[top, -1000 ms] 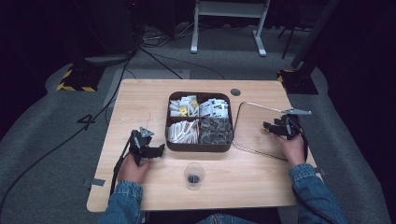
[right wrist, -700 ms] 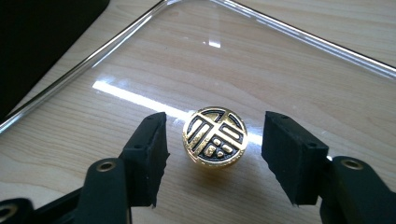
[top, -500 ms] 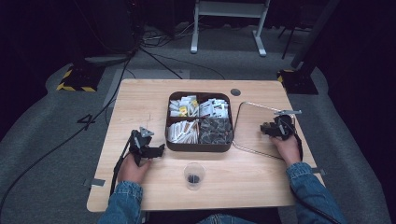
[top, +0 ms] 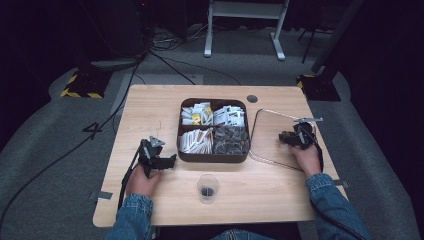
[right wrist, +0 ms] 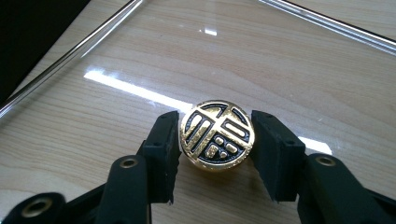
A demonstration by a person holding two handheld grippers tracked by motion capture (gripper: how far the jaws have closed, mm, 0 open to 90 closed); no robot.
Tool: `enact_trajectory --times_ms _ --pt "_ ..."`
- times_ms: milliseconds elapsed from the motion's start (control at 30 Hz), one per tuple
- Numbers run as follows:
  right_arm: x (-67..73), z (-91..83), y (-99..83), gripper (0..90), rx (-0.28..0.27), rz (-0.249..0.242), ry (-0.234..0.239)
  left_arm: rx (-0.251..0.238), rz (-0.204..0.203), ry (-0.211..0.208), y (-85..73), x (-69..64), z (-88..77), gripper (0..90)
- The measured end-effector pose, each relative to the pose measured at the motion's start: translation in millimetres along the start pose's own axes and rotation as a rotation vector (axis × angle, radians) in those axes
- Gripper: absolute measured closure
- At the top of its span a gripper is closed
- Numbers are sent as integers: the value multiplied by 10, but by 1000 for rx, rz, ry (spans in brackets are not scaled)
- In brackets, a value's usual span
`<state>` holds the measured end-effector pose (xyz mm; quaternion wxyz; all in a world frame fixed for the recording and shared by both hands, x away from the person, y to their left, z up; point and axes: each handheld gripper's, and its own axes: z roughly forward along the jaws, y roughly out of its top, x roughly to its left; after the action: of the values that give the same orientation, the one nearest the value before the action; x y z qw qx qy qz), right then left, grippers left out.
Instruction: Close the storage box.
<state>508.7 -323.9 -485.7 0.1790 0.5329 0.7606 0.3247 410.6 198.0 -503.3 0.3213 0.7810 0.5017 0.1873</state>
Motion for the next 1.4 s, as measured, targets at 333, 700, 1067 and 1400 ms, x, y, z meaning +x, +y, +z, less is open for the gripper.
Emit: enact_trajectory --times_ms 333,700,1067,1400 --pt "23 9 10 579 -1 -35 -13 0 0 0 0 0 0 157" --pt "23 -43 22 583 -14 -39 -16 0 1 0 4 2 3 157" --pt "21 -297 1 582 -62 -28 -3 -1 6 5 11 6 9 157" --pt "43 -559 53 583 -158 -23 -9 -1 5 7 12 5 9 159"
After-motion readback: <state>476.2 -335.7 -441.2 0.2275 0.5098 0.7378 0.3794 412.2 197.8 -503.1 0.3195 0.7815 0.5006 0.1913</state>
